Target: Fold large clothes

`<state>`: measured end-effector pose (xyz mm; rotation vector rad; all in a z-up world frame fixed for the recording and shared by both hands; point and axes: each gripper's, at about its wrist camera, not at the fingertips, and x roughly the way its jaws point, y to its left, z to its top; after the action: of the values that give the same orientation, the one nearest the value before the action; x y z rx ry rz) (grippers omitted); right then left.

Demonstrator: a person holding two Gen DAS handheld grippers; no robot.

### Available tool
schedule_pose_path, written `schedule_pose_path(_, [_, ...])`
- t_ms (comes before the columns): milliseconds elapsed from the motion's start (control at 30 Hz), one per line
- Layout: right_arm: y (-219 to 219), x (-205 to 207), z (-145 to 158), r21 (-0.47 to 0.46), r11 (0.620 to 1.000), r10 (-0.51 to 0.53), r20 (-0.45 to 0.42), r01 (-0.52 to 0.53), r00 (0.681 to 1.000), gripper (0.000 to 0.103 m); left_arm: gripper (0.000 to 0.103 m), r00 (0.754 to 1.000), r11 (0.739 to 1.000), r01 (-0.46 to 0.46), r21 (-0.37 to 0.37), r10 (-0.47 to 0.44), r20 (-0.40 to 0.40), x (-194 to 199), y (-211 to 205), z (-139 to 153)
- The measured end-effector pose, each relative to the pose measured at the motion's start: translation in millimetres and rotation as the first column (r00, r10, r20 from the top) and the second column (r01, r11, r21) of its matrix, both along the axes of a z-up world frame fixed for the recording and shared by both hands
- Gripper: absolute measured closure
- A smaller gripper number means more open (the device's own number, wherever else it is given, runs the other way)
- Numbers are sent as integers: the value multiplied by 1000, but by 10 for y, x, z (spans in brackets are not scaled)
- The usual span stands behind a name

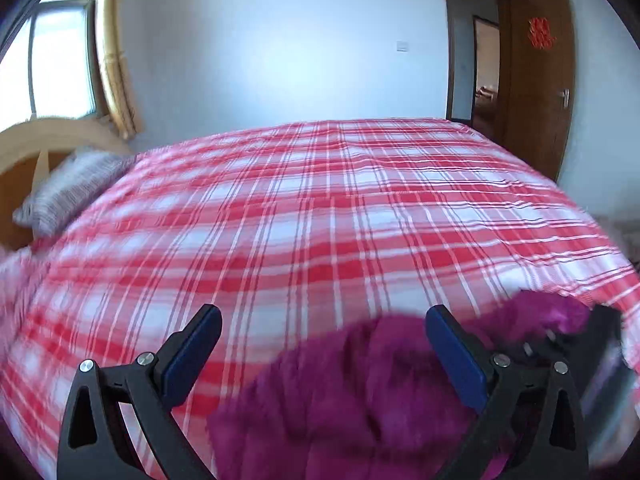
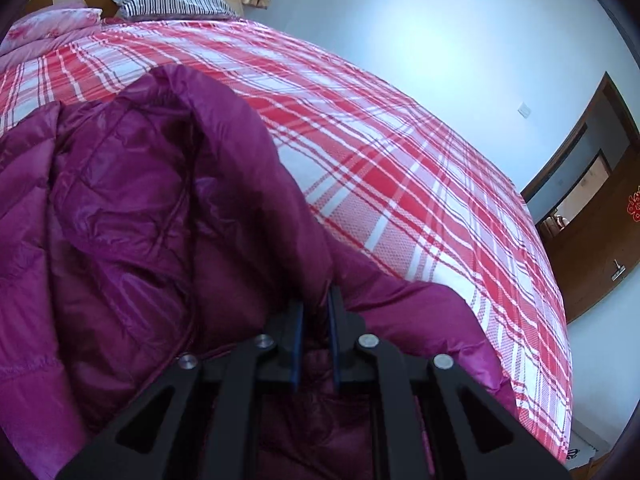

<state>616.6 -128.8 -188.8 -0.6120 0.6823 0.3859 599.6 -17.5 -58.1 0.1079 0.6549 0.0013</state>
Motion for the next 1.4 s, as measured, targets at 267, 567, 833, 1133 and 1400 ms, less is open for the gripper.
schedule_pose_path(267, [-39,24,-1,46,999,-3,-2,3,1000,89,1,966,968,4,249,61,-253,249,-132,-1017])
schedule_pose_path(567, [-41,41,-45,52,999,-7,-8,8,1000,89,1,998,989,1,151,8,-58,8,-211,-475])
schedule_pose_path(833, [-36,38,-55,48,999,-9,1,9,1000,89,1,986,998,26,61,-15,-165,313,-348,-704])
schedule_pose_path(1133, [-120,5,91,120,993,26,-32,-22,999,80,1,971,1000,-16,26,22,-239,347,-215,-1183])
schedule_pose_path(1400, [-752,222,770,472,849,-210,-107,236,972,56,1,971,1000,-26,-18,21,-238,367,-154,-1208])
